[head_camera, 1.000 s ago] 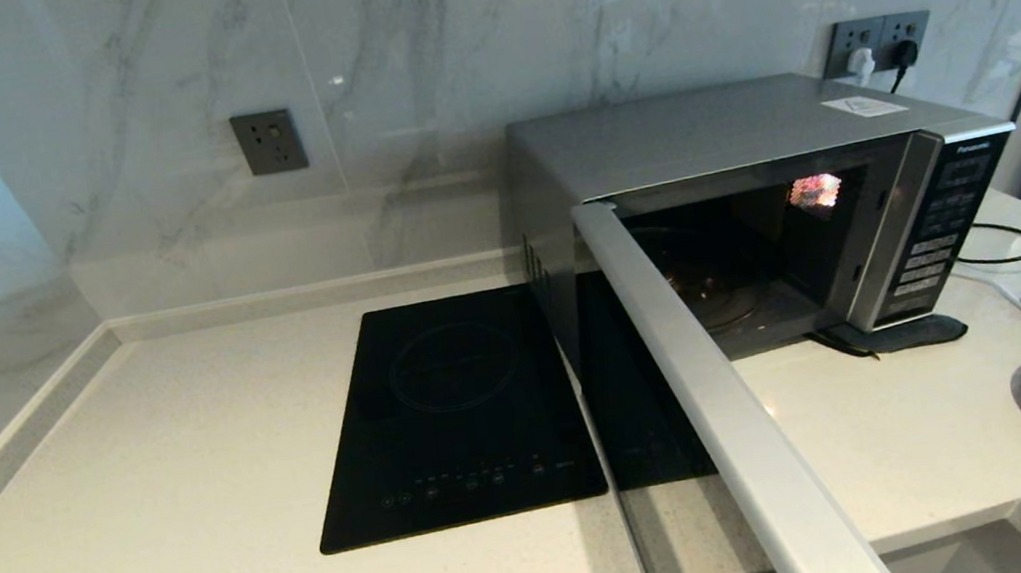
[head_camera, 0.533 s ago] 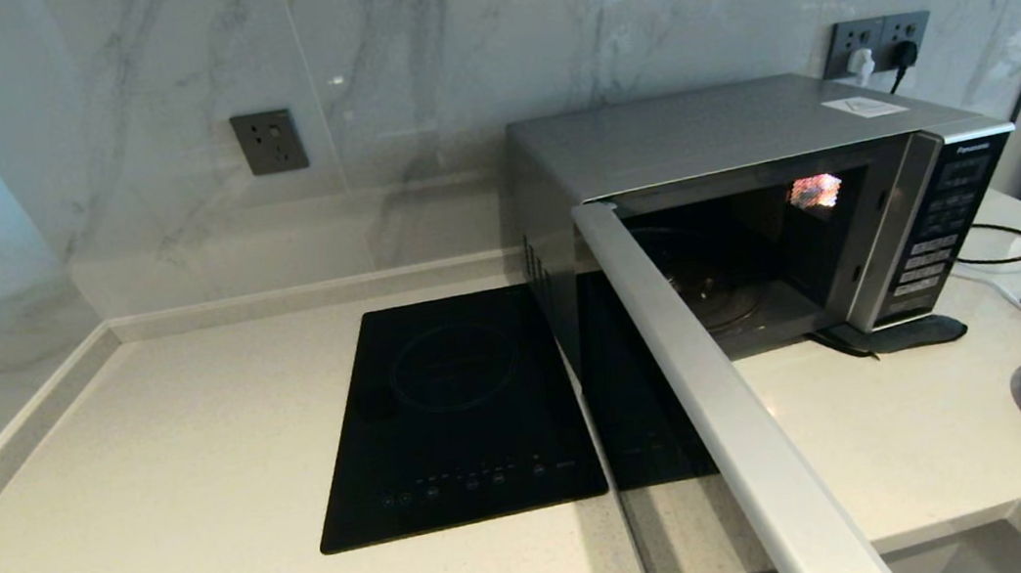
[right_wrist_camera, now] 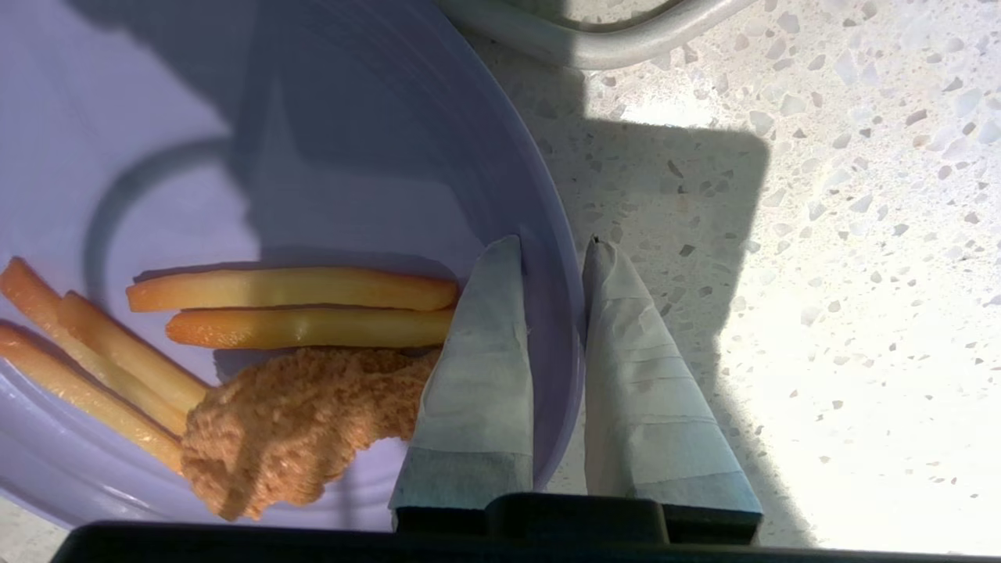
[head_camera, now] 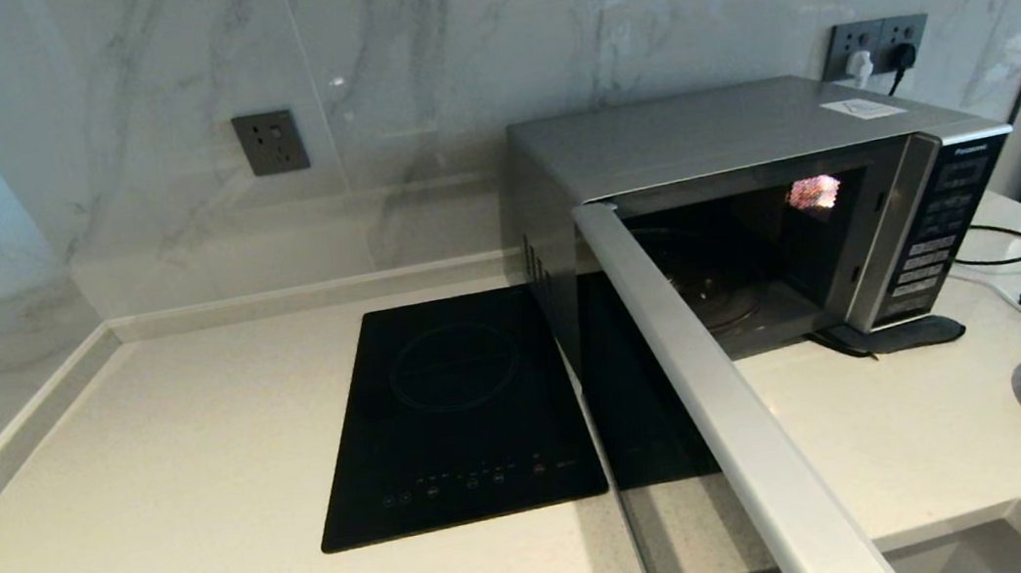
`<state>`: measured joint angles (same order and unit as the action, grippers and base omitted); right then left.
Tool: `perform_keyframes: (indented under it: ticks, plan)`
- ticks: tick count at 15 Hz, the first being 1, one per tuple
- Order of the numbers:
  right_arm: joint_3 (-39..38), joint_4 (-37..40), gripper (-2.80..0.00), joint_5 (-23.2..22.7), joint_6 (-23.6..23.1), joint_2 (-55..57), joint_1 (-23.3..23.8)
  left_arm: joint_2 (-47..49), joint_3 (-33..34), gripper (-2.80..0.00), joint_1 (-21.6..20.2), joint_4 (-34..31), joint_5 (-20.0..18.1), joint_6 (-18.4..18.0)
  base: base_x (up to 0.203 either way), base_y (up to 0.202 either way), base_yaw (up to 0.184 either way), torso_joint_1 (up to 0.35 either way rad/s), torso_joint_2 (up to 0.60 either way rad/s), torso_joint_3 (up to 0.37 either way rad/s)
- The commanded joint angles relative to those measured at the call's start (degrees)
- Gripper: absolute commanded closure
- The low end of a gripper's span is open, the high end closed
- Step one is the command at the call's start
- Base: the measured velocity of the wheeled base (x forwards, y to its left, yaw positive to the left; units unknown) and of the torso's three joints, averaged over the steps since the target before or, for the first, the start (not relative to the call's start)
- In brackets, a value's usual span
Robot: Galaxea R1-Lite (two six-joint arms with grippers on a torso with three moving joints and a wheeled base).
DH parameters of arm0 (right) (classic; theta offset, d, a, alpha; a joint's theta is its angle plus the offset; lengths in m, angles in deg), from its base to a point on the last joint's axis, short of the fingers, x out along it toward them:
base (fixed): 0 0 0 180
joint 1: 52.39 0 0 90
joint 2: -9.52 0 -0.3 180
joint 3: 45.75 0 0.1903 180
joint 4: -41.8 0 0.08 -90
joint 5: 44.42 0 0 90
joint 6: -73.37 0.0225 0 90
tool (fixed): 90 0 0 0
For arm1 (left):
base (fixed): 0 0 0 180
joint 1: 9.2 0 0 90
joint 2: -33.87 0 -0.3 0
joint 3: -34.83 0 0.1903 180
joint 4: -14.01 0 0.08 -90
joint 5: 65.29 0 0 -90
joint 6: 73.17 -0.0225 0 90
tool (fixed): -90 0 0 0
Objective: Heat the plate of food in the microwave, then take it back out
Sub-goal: Put the plate in the microwave oven
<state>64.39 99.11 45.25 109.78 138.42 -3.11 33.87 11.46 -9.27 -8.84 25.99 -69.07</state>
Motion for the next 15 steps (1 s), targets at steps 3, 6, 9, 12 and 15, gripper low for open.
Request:
perform_keyframes:
  ticks: [3, 6, 9, 12, 15]
  plan:
    - [0.41, 0.24, 0.0, -0.02, 0.24, 0.4, 0.03, 0.09, 0.0, 0.0, -0.01, 0.02, 0.04, 0.03, 0.0, 0.0, 0.0, 0.0, 0.0, 0.0]
    - [0.14, 0.24, 0.0, -0.96, 0.24, -1.02, 0.12, 0.09, 0.0, 0.0, -0.01, 0.02, 0.04, 0.03, 0.0, 0.0, 0.0, 0.0, 0.0, 0.0]
    - [-1.29, 0.32, 0.0, -4.34, 0.2, -5.3, 0.26, 0.09, 0.0, 0.0, -0.01, 0.02, 0.04, 0.03, 0.0, 0.0, 0.0, 0.0, 0.0, 0.0]
    - [-3.53, 0.33, 0.0, -6.62, 0.0, -9.79, 0.29, 0.09, 0.0, 0.0, -0.01, 0.02, 0.04, 0.03, 0.0, 0.0, 0.0, 0.0, 0.0, 0.0]
    - [-5.62, 0.26, 0.0, -8.41, -0.07, -12.95, 0.32, 0.09, 0.0, 0.0, -0.01, 0.02, 0.04, 0.03, 0.0, 0.0, 0.0, 0.0, 0.0, 0.0]
